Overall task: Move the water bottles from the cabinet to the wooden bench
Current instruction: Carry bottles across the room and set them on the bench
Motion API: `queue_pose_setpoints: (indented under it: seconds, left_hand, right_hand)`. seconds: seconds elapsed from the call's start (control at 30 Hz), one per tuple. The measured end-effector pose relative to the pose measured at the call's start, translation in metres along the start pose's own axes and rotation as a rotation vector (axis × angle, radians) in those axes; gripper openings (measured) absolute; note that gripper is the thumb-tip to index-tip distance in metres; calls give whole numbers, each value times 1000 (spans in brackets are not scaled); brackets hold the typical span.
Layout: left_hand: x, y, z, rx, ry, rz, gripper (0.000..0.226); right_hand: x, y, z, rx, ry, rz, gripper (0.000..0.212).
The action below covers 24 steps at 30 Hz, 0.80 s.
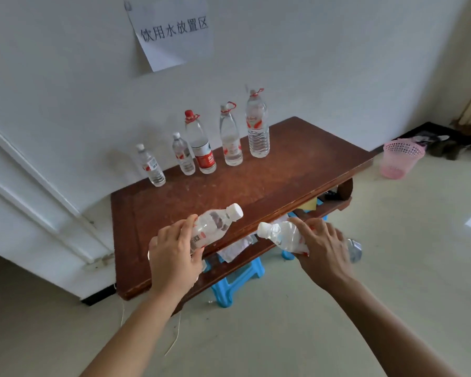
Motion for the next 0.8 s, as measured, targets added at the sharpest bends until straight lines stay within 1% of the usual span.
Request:
queue_pose_setpoints:
  seconds: [0.07, 0.23, 0.3, 0.47, 0.57, 0.63, 0.7, 0.8]
  left_hand:
    - [7, 18, -33, 11, -46, -8, 78]
    - [31, 67, -75, 70, -114, -19, 79]
    - [52, 97, -94, 99, -148, -12, 79]
    - [113, 171, -141, 188, -249, 40, 79]
    - [148, 204, -173, 208, -276, 78, 78]
    - [173, 227, -201, 214, -295, 94, 77]
    - [198, 251, -228, 240, -336, 133, 76]
    - [215, 266, -259, 228, -387, 201, 76]
  right_hand:
    - [-8, 16, -47, 42, -16, -4, 90]
    - [-6, 64, -121, 135, -74, -54, 93]
    - [-1, 96, -151, 188, -93, -50, 91]
    - [22, 173, -219, 304, -72, -23, 82]
    - [43, 207, -261, 366, -97, -11, 80]
    - [57, 233, -295, 383, -97, -12, 79]
    - [67, 259, -328, 404, -58, -38, 79]
    - [81, 277, -359, 364, 14, -118, 78]
Point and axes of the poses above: each hand's wrist, its own z-axis away from the middle knuckle, its own y-axis out of the palm, x = y × z, the point moved 4 cm from there along -z, towards the middle knuckle, and after that the axes turned 3 degrees about -x, right-handed, at the moved point
